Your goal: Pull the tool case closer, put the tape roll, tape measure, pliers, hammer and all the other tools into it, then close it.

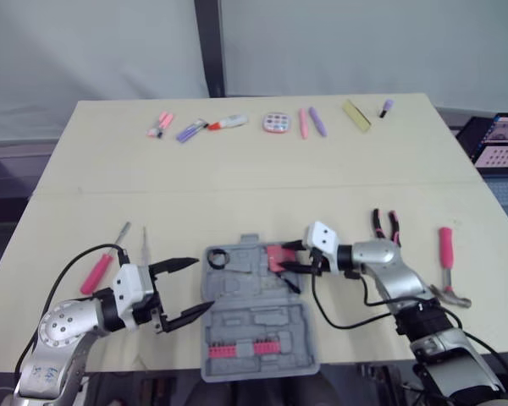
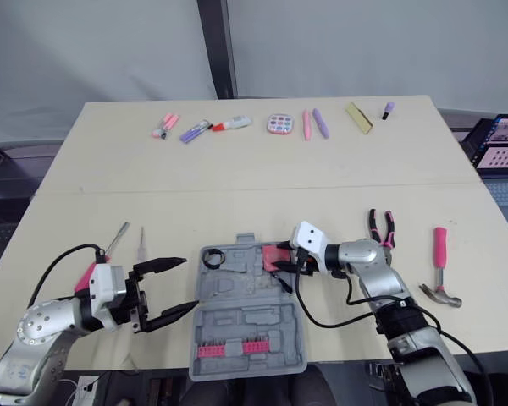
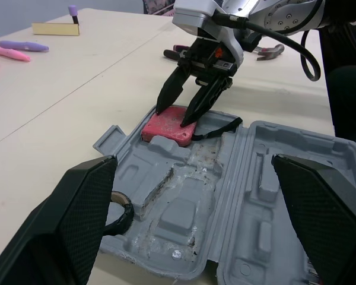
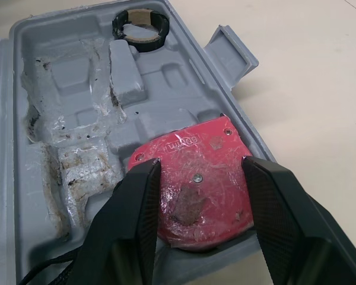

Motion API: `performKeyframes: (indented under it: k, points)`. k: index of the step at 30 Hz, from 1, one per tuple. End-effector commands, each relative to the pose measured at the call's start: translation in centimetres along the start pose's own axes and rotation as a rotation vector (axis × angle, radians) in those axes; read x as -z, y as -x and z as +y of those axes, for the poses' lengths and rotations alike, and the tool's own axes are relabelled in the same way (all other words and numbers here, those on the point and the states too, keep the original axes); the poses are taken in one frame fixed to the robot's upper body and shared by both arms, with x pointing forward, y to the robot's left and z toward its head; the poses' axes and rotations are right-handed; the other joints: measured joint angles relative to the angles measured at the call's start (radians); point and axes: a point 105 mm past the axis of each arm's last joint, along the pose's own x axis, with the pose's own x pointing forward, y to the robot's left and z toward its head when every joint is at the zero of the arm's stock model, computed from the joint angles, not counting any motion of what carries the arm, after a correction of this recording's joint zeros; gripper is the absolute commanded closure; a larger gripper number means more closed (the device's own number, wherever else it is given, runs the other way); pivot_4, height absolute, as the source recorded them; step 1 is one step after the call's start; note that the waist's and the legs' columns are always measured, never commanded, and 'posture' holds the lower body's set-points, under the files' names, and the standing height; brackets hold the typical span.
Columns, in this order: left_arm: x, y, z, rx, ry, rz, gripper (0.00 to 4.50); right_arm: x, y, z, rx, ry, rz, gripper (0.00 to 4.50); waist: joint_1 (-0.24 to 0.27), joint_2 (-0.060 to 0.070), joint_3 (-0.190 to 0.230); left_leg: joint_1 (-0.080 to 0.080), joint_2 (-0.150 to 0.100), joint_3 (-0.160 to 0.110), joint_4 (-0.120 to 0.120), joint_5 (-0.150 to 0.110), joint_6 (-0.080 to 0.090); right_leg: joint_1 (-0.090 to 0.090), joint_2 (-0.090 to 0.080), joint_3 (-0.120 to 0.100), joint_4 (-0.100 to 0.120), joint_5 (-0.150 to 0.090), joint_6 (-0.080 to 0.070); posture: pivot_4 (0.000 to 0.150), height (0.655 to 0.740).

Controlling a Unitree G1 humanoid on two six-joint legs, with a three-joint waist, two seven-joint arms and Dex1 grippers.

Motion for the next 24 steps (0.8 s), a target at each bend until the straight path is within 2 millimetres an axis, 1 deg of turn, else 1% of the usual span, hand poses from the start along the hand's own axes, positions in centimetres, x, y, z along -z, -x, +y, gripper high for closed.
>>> performKeyframes:
  k: [1, 4, 8, 9, 12, 14, 16, 18, 21, 24]
  points:
    - [-0.8, 0.1, 0.0, 0.011, -0.035, -0.012, 0.00, 2.2, -0.1, 1.1, -0.020, -0.052, 0.062, 2.18, 0.000, 0.000, 0.000, 0.000, 0.000, 0.000, 0.000, 0.000, 0.000, 0.000, 0.000, 0.000, 0.000, 0.000, 0.000, 0.150, 0.7400]
    - [-0.8, 0.1, 0.0, 0.011, -0.033, -0.013, 0.00, 2.3, -0.1, 1.1, -0.019, -0.052, 0.068, 2.18, 0.000, 0.000, 0.000, 0.000, 0.000, -0.001, 0.000, 0.000, 0.000, 0.000, 0.000, 0.000, 0.000, 0.000, 0.000, 0.150, 0.7400]
    - [-0.7, 0.1, -0.1, 0.019, -0.032, -0.012, 0.00, 1.2, 0.1, 0.5, 0.010, -0.041, 0.033, 2.18, 0.000, 0.000, 0.000, 0.000, 0.000, -0.001, 0.000, 0.000, 0.000, 0.001, 0.000, 0.000, 0.000, 0.000, 0.000, 0.150, 0.7400]
    - [-0.7, 0.1, -0.1, 0.020, -0.033, -0.011, 0.00, 0.7, 0.3, 0.3, 0.020, -0.034, 0.015, 2.18, 0.000, 0.000, 0.000, 0.000, 0.000, -0.001, 0.000, 0.000, 0.000, 0.001, 0.000, 0.000, 0.000, 0.000, 0.000, 0.150, 0.7400]
    - [-0.8, 0.2, 0.0, 0.018, -0.026, -0.013, 0.00, -2.1, 1.5, 0.0, 0.053, -0.016, -0.058, 2.18, 0.002, 0.000, 0.000, 0.000, 0.000, -0.001, 0.000, 0.000, 0.000, 0.000, 0.000, 0.000, 0.000, 0.000, 0.000, 0.150, 0.7400]
    - [-0.9, 0.3, -0.1, 0.031, -0.012, -0.009, 0.00, -4.1, 2.9, 0.1, 0.083, -0.018, -0.088, 2.18, 0.001, 0.001, 0.001, -0.001, 0.000, -0.001, 0.000, 0.000, 0.000, 0.000, 0.000, 0.000, -0.001, 0.000, 0.000, 0.150, 0.7400]
    - [-0.9, 0.5, -0.2, 0.033, -0.001, -0.004, 0.00, -5.2, 4.3, 0.6, 0.107, -0.043, -0.095, 2.18, 0.002, 0.002, 0.001, -0.002, 0.000, -0.001, 0.000, 0.000, 0.000, 0.000, 0.000, 0.000, -0.001, 0.000, 0.000, 0.150, 0.7400]
    - [-1.0, 0.7, -0.2, 0.020, 0.020, -0.004, 0.00, -5.2, 5.6, 1.7, 0.119, -0.068, -0.076, 2.18, 0.003, 0.002, 0.001, -0.002, 0.000, -0.001, 0.000, 0.000, 0.000, 0.000, 0.000, 0.000, -0.001, 0.000, 0.000, 0.150, 0.7400]
    - [-1.0, 1.3, -0.7, 0.022, 0.038, 0.003, 0.00, -4.1, 7.7, 3.9, 0.135, -0.131, -0.013, 2.18, 0.012, 0.001, 0.001, -0.002, 0.000, -0.002, -0.001, 0.000, 0.000, 0.000, 0.000, 0.000, -0.003, 0.000, 0.000, 0.150, 0.7400]
    - [-0.8, 2.2, -1.2, 0.019, 0.045, 0.013, 0.00, -3.5, 8.9, 5.6, 0.149, -0.229, 0.013, 2.18, 0.022, 0.002, 0.002, -0.003, 0.000, 0.001, -0.001, 0.000, 0.000, 0.001, 0.000, 0.001, -0.007, 0.000, 0.000, 0.150, 0.7400]
